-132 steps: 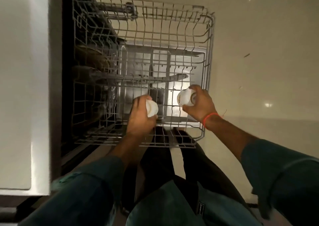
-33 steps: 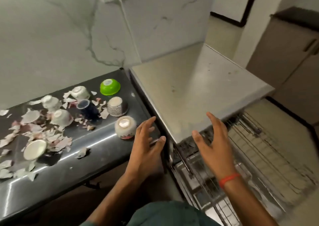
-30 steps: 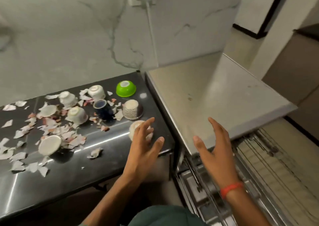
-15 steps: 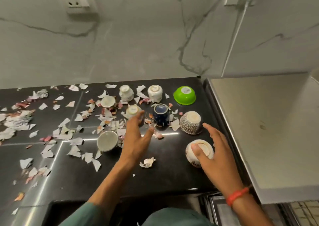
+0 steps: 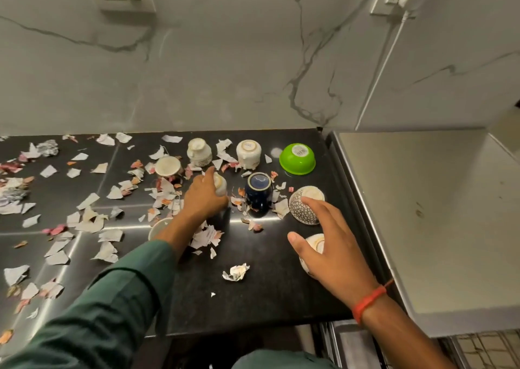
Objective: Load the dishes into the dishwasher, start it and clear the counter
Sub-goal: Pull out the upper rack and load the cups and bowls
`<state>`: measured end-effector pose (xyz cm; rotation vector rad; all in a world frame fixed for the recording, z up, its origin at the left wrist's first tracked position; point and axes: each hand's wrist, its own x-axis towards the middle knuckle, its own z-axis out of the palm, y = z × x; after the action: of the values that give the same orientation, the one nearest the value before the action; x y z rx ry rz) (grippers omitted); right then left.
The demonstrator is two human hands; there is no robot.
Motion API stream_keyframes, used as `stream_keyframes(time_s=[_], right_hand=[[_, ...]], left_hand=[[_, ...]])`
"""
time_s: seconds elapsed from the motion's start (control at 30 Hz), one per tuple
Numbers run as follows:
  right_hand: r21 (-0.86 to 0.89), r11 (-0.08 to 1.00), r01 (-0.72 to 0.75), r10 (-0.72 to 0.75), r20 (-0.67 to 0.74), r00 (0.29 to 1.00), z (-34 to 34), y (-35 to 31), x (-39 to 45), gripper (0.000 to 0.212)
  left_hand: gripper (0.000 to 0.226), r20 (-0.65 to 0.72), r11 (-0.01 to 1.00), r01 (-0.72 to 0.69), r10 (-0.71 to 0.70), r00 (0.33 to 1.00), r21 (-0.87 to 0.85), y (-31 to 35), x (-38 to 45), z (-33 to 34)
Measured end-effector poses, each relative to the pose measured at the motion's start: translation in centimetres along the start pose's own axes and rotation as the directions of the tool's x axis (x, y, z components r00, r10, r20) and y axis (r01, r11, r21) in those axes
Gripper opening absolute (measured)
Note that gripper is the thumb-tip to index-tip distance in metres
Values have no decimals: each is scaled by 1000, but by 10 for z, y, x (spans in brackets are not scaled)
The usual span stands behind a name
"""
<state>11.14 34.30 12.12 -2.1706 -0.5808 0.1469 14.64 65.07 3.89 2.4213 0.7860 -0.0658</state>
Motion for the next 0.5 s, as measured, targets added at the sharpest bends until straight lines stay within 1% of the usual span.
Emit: stream_keyframes(time_s=[0.07,0.1,0.2,0.27,0.3,0.37,0.43,0.5], right_hand=[[-17,1000,5,-5,12,1000,3,0,4,60],[-25,1000,2,-2,28,1000,5,-1,6,61],[-51,999,6,-3,61,998,12,-5,14,63],[-54,998,20,-17,63,998,18,-9,21,65],[-59,998,26,-22,68,997,21,-11,25,66],[-76,996,41,-34,89,995,27,-16,34,69],[-85,995,60,-51,107,993,35,-20,43,75],[-80,994,70,-59,131,990,43,-24,51,83]], left_hand=[[88,13,999,-21,22,1000,-47,-5,6,0],[84,6,998,-42,42,999,-43,-7,6,-2],[76,-89,992,-120,124,988,49,-7,3,-7],[76,-141,990,-141,144,980,27,-4,-4,-12],[78,-149,988,-150,145,978,-20,-1,-9,-15],[82,-137,970,-172,149,979,-170,6,-22,-22],[86,-108,926,-212,187,976,-312,16,-42,-30],[89,-86,874,-268,255,963,-406,28,-65,-39]])
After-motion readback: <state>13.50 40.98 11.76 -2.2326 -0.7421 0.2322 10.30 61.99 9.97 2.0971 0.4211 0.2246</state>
